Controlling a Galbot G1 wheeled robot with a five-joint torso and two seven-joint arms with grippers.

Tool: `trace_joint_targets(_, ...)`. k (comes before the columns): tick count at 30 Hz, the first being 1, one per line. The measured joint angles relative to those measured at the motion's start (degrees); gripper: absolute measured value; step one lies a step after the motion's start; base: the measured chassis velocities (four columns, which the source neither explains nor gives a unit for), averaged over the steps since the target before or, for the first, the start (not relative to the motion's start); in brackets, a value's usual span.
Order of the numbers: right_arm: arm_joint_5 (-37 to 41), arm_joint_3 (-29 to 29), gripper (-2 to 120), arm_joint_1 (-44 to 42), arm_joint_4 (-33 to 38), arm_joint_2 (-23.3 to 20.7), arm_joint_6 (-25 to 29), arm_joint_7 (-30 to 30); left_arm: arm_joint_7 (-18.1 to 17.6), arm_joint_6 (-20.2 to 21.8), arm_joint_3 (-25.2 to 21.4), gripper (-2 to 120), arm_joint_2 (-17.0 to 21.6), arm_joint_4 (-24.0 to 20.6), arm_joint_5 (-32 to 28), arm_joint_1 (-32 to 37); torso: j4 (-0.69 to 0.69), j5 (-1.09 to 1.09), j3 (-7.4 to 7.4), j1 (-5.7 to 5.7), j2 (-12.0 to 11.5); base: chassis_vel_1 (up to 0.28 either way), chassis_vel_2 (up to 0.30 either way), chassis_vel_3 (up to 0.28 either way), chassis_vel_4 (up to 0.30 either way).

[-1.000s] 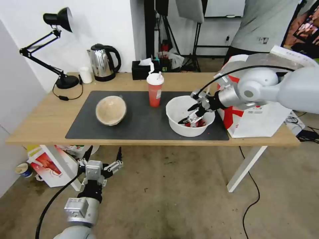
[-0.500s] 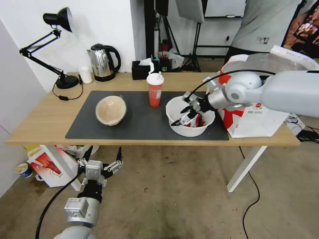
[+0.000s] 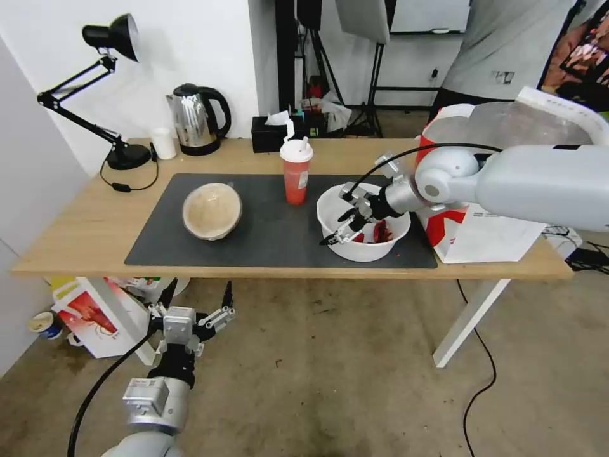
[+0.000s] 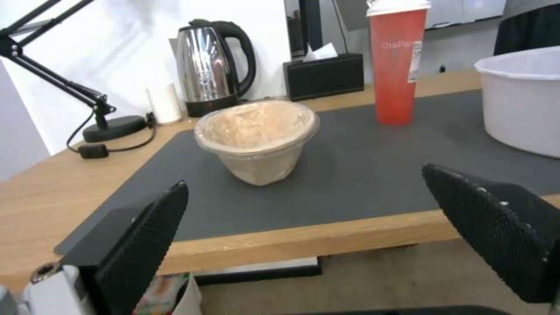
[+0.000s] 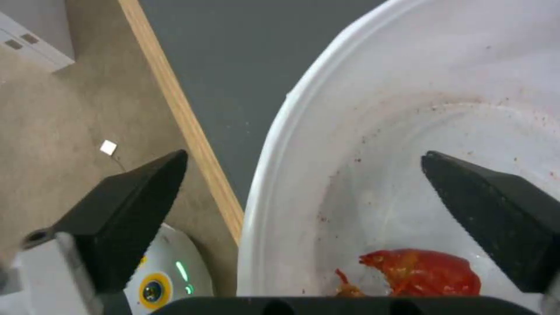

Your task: Pick up the trash from the table and place it into the takeout bag.

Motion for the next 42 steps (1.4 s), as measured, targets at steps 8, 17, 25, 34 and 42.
trace_joint_targets(8,-0.37,0.35,71,-1.07,0.03,0.19,-0.36,-0.1,0.0,0.0,0.0,100,0.0,0.0,0.0,0.0,0.0,0.0,0.0,0.0,0.0,0.0,0.0,0.0,0.0)
trace_joint_targets(17,-0.47,0.93,36,-1.7,-0.25,-0.36,-0.63,-0.08,0.0,0.0,0.0,100,0.0,0.0,0.0,0.0,0.01,-0.01,0.0,0.0,0.0,0.0,0.0,0.0,0.0)
trace_joint_targets(25,-0.48,0.93,7,-1.5,-0.18,0.1,-0.78,-0.33,0.0,0.0,0.0,100,0.0,0.0,0.0,0.0,0.0,-0.01,0.0,0.0,0.0,0.0,0.0,0.0,0.0)
trace_joint_targets(34,-0.47,0.84,0,-1.23,0.02,0.36,-1.04,-0.52,0.0,0.0,0.0,100,0.0,0.0,0.0,0.0,0.01,-0.01,0.0,0.0,0.0,0.0,0.0,0.0,0.0)
trace_joint_targets(42,-0.41,0.63,0,-0.79,0.49,0.9,-1.16,-0.61,0.0,0.0,0.0,100,0.0,0.0,0.0,0.0,0.01,0.0,0.0,0.0,0.0,0.0,0.0,0.0,0.0)
